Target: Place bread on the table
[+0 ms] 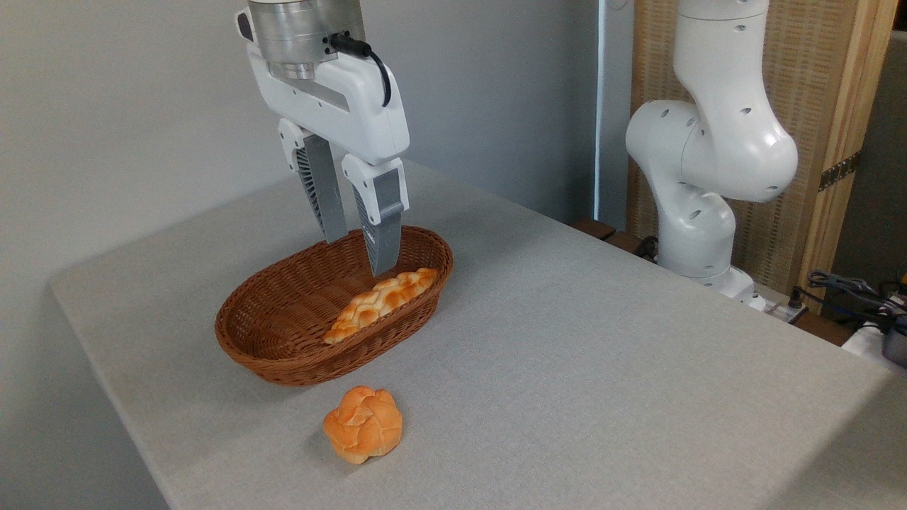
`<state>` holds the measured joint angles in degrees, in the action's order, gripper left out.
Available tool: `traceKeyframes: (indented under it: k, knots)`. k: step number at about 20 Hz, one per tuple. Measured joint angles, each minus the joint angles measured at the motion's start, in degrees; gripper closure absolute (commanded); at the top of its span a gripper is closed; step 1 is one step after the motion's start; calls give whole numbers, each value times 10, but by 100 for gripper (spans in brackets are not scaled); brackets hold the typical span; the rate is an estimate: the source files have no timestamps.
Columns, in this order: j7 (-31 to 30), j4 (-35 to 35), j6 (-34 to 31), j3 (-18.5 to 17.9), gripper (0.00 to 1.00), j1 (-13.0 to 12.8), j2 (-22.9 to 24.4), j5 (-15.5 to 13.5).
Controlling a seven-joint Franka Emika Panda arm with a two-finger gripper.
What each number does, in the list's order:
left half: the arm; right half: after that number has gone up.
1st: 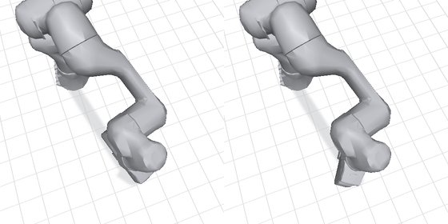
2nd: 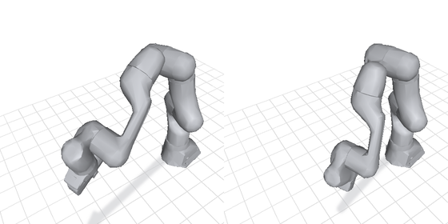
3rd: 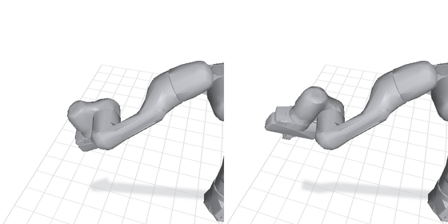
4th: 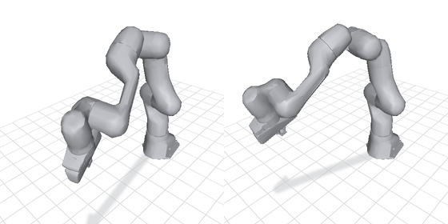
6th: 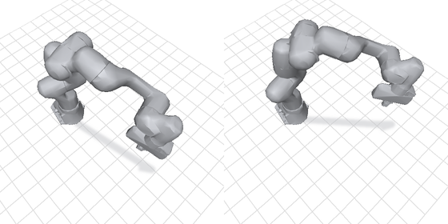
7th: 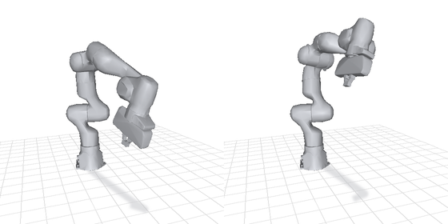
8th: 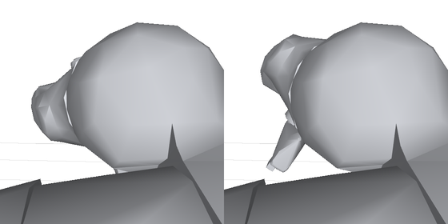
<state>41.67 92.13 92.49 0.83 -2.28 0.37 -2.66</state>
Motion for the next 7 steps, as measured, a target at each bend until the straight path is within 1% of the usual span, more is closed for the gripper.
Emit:
traceKeyframes:
  k: [7]
  knots:
    - [0,0,0,-2,0,-7,0,0]
